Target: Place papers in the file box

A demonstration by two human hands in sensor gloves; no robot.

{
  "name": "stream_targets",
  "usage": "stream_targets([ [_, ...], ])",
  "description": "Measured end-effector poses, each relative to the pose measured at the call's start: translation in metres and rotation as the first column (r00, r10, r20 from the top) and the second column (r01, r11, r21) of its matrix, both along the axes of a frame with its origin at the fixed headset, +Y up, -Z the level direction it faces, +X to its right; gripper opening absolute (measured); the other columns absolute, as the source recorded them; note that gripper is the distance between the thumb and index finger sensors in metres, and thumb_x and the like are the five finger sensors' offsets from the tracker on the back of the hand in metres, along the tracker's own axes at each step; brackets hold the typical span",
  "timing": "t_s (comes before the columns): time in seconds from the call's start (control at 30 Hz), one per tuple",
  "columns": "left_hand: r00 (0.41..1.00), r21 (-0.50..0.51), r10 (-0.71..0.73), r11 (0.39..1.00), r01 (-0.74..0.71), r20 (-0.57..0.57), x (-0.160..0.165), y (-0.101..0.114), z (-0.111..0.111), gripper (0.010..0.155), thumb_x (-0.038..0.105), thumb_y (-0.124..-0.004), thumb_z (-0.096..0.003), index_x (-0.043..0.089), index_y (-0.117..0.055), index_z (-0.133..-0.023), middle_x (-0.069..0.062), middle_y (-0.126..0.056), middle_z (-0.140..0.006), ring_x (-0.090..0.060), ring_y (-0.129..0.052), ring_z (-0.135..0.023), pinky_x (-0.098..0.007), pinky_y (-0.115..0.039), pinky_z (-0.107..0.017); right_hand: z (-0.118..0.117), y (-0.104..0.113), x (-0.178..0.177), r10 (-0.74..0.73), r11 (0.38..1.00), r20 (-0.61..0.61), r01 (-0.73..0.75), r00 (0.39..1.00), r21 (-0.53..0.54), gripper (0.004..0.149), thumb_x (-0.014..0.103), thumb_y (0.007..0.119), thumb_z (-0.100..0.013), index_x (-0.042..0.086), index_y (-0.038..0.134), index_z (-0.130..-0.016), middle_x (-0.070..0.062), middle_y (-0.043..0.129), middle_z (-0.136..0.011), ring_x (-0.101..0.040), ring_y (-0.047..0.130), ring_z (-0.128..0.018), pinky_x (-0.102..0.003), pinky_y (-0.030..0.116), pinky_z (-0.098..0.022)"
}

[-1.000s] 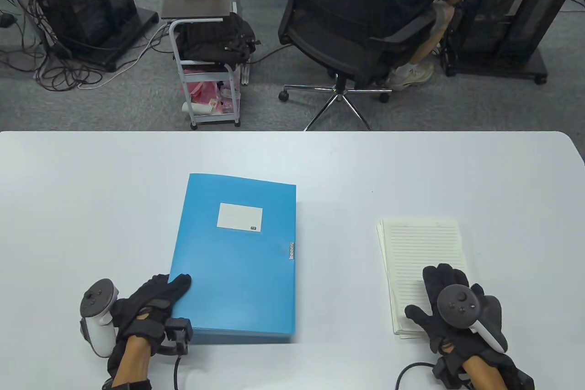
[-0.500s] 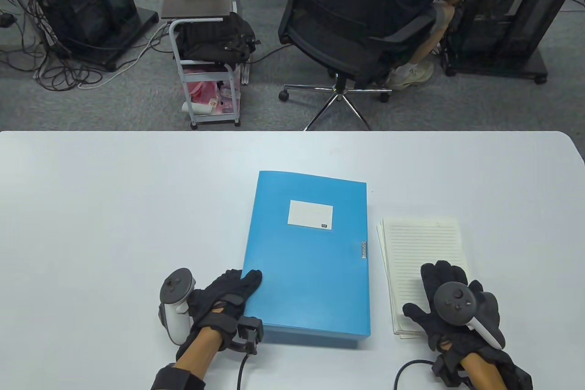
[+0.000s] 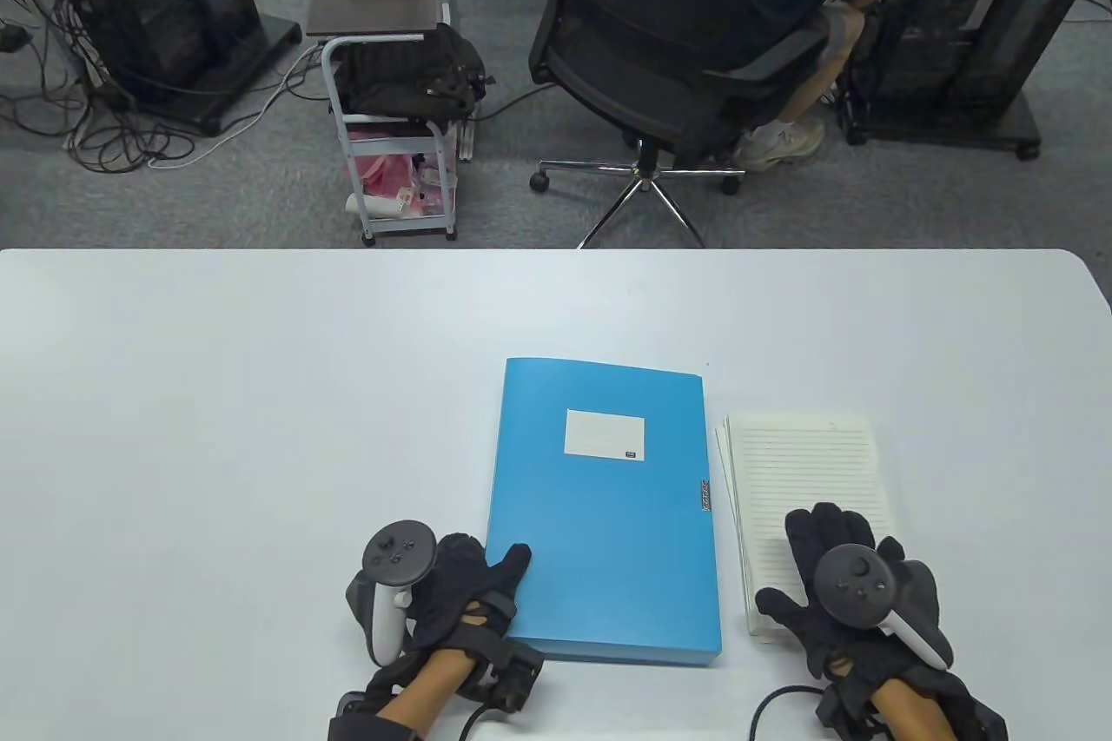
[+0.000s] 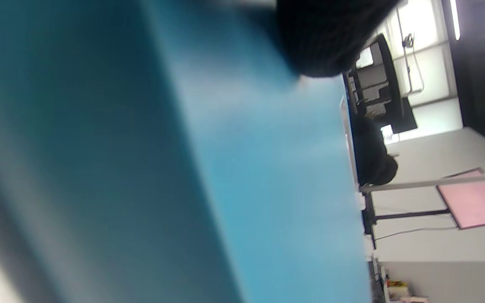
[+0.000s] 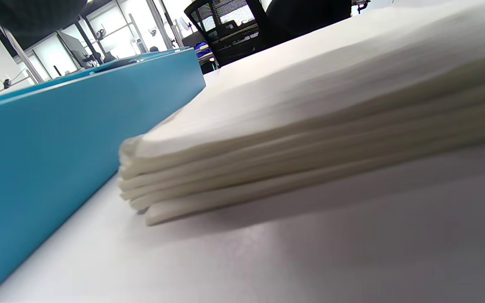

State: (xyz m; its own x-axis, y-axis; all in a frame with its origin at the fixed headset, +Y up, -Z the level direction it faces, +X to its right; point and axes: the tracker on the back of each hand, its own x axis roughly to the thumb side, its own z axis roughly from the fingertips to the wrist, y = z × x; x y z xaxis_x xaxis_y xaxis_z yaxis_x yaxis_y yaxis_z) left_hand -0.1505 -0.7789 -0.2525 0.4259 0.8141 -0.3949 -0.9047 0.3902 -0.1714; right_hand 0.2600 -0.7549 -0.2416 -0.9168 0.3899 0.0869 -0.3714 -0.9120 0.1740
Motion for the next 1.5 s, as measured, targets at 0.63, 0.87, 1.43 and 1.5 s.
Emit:
stream_targets([
  [0.63, 0.676, 0.446, -0.555, 0.822, 0.355, 0.484, 0.061, 0.017, 0.022, 0.111, 0.078, -0.078, -0.0257, 0.034, -0.018, -0.108, -0.013, 0.001, -0.110, -0.043, 0.007, -0.101, -0.061, 0.001, -0.071, 0.006, -0.002, -0.014, 0.053, 0.998, -0.060, -0.051, 0.997, 0.037, 0.087, 0.060, 0.059, -0.039, 0.023, 0.007, -0.098, -0.018, -0.005, -0.104, -0.048, 0.006, -0.097, -0.076, 0.008, -0.060],
  [0.87, 0.663, 0.508, -0.618, 0.767, 0.392, 0.422, 0.061, 0.016, 0.022, 0.102, 0.070, -0.075, -0.0262, 0.029, -0.028, -0.108, -0.012, -0.015, -0.114, -0.039, -0.013, -0.108, -0.056, -0.010, -0.075, 0.006, -0.003, -0.015, 0.058, 0.998, -0.078, -0.056, 0.995, 0.027, 0.086, 0.059, 0.059, -0.039, 0.023, 0.009, -0.098, -0.017, -0.004, -0.105, -0.048, 0.006, -0.097, -0.076, 0.008, -0.060],
  [1.43, 0.775, 0.528, -0.535, 0.789, 0.315, 0.337, 0.053, 0.017, 0.024, 0.082, 0.058, -0.062, -0.0331, 0.023, -0.046, -0.105, -0.008, -0.035, -0.114, -0.034, -0.028, -0.108, -0.052, -0.019, -0.076, 0.036, 0.007, -0.068, 0.049, 0.990, -0.333, 0.000, 0.942, 0.144, 0.065, 0.053, 0.054, -0.041, 0.028, 0.037, -0.099, 0.000, 0.030, -0.112, -0.027, 0.032, -0.107, -0.058, 0.028, -0.076],
  [1.5, 0.768, 0.538, -0.549, 0.778, 0.326, 0.329, 0.054, 0.018, 0.024, 0.081, 0.058, -0.062, -0.0332, 0.023, -0.048, -0.105, -0.007, -0.038, -0.114, -0.034, -0.030, -0.108, -0.052, -0.021, -0.077, 0.037, -0.002, -0.077, 0.065, 0.998, -0.368, -0.051, 0.928, 0.048, 0.064, 0.052, 0.054, -0.041, 0.029, 0.036, -0.098, 0.003, 0.025, -0.110, -0.025, 0.024, -0.106, -0.056, 0.024, -0.075],
])
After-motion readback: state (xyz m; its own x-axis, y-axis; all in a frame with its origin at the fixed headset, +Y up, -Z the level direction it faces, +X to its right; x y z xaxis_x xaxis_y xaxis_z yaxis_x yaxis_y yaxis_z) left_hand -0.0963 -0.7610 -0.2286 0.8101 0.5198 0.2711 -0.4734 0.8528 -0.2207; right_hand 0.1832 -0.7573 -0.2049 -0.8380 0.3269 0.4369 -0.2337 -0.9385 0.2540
